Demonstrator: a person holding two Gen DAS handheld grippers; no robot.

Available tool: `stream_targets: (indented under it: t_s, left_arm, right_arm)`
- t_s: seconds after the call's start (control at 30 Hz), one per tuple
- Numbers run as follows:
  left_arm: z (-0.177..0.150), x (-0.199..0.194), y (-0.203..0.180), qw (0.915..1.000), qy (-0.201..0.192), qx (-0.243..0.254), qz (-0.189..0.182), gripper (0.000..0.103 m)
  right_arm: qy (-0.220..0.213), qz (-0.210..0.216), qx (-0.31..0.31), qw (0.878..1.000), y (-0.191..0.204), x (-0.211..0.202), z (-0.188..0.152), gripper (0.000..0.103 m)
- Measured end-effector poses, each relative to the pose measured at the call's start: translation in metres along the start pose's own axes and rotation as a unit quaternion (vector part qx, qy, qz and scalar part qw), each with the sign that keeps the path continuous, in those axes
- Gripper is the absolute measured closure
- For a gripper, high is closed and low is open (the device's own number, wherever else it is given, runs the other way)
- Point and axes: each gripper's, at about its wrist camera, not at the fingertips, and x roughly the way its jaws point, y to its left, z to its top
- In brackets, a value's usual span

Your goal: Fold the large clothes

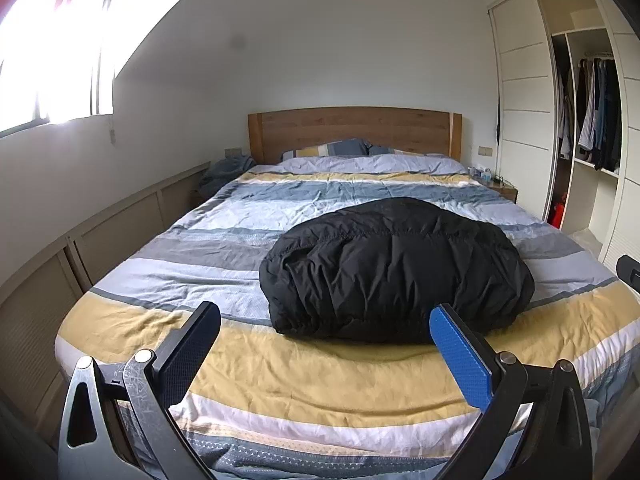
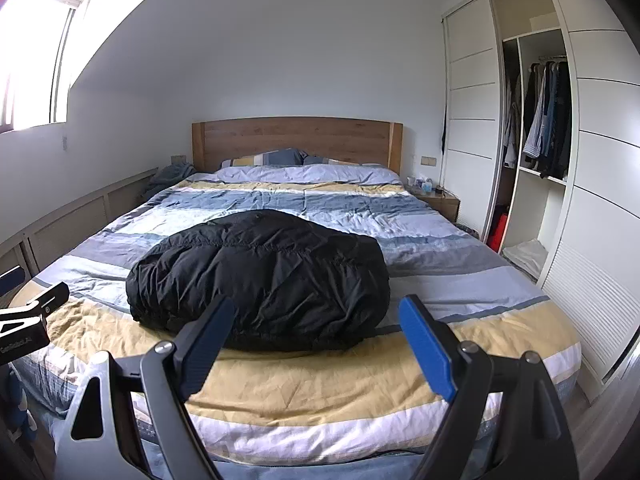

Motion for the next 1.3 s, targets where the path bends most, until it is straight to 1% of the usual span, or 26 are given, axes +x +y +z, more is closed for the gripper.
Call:
stream_targets:
  t_s: [1.3]
  left_arm:
    - [-0.020, 0.034, -0.006, 0.9988, 0.046, 0.012, -0.012, 0.000]
  right_arm:
    - [0.053, 0.005, 0.007, 0.999, -0.002, 0.039, -0.025, 0.018]
